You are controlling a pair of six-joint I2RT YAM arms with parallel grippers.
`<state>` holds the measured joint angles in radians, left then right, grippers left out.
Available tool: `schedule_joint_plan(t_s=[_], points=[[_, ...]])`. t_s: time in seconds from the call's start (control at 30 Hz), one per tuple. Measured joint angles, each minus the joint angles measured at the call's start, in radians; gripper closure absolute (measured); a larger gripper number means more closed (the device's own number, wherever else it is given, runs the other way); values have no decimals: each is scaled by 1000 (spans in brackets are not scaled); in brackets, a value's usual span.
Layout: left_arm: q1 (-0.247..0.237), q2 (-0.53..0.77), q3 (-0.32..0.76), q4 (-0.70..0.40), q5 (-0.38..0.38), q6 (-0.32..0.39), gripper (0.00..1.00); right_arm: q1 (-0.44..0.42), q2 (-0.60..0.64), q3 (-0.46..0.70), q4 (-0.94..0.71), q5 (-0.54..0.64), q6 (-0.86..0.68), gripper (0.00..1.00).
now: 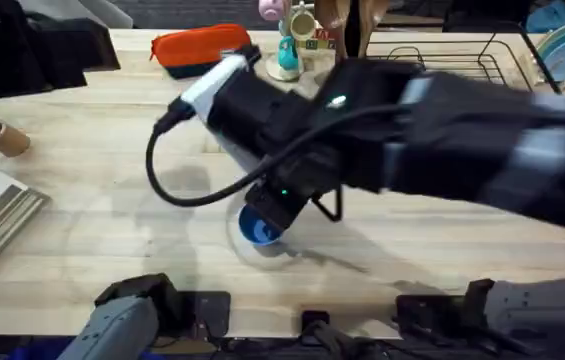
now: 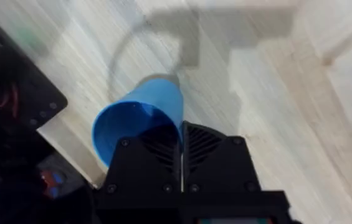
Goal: Pick up the cup on the table and put them onto the rack.
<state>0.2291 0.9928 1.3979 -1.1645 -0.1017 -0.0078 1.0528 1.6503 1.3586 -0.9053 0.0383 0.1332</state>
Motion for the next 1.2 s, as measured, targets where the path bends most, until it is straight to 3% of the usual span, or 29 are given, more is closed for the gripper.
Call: schedule_joint_plan(t_s=[0.23,0.6,0.97,1.2], points=[[0,0,0,0,0,0,7,-66,-153,0,-8,0,-8,971],[0,0,0,0,0,0,7,-293,-296,60,-18,3,-11,971],[0,0,0,-7,0,0,7,-534,-303,214,-59,15,-34,972],[0,0,0,-7,0,0,8,-679,-244,289,-60,48,-37,972]])
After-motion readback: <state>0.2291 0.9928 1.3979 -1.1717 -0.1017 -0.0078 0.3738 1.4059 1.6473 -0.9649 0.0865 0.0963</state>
